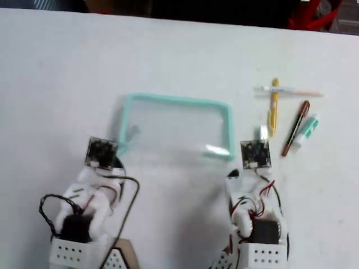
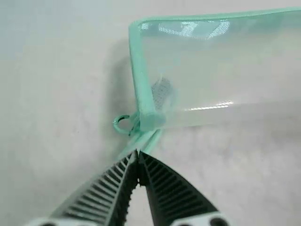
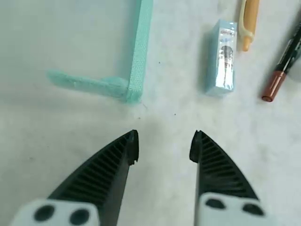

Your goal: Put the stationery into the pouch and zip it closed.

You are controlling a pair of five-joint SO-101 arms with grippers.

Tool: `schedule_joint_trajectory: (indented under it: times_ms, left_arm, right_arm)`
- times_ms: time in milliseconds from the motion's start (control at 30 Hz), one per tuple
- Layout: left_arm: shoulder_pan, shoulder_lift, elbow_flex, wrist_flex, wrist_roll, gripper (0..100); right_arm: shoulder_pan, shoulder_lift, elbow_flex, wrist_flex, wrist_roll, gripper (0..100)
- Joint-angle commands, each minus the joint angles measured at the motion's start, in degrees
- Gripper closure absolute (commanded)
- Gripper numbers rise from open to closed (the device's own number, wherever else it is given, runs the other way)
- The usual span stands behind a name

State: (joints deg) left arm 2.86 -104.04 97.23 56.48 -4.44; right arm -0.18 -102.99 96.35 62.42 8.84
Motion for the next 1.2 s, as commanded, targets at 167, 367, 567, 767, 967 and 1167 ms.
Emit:
schedule_joint_trajectory:
  times_ms: [167,367,567,767,967,1167]
  left_arm:
    - [-0.22,-0.48,-0.26,0.18,-0.53,97]
    - [0.13,-0.48,-0.26,0.35,-0.26,97]
    - [-0.22,-0.48,-0.26,0.00,-0.26,97]
    - [0.13,-0.48,-0.26,0.44,-0.18,97]
    - [-0.04,-0.48,-0.26,2.55,-0.18,97]
    - [-0.31,-0.48,-0.26,5.89,-0.44,97]
  right_arm:
    - [0.31,-0.48,0.18,0.40,0.00,81.4]
    - [0.31,-0.48,-0.26,0.57,-0.09,81.4]
    - [0.31,-0.48,-0.35,0.57,-0.09,81.4]
    - [0.48,-0.48,-0.53,0.66,0.00,81.4]
    - [0.40,-0.48,-1.85,5.05,0.00,81.4]
    - [0.48,-0.48,-1.93,5.41,0.00,81.4]
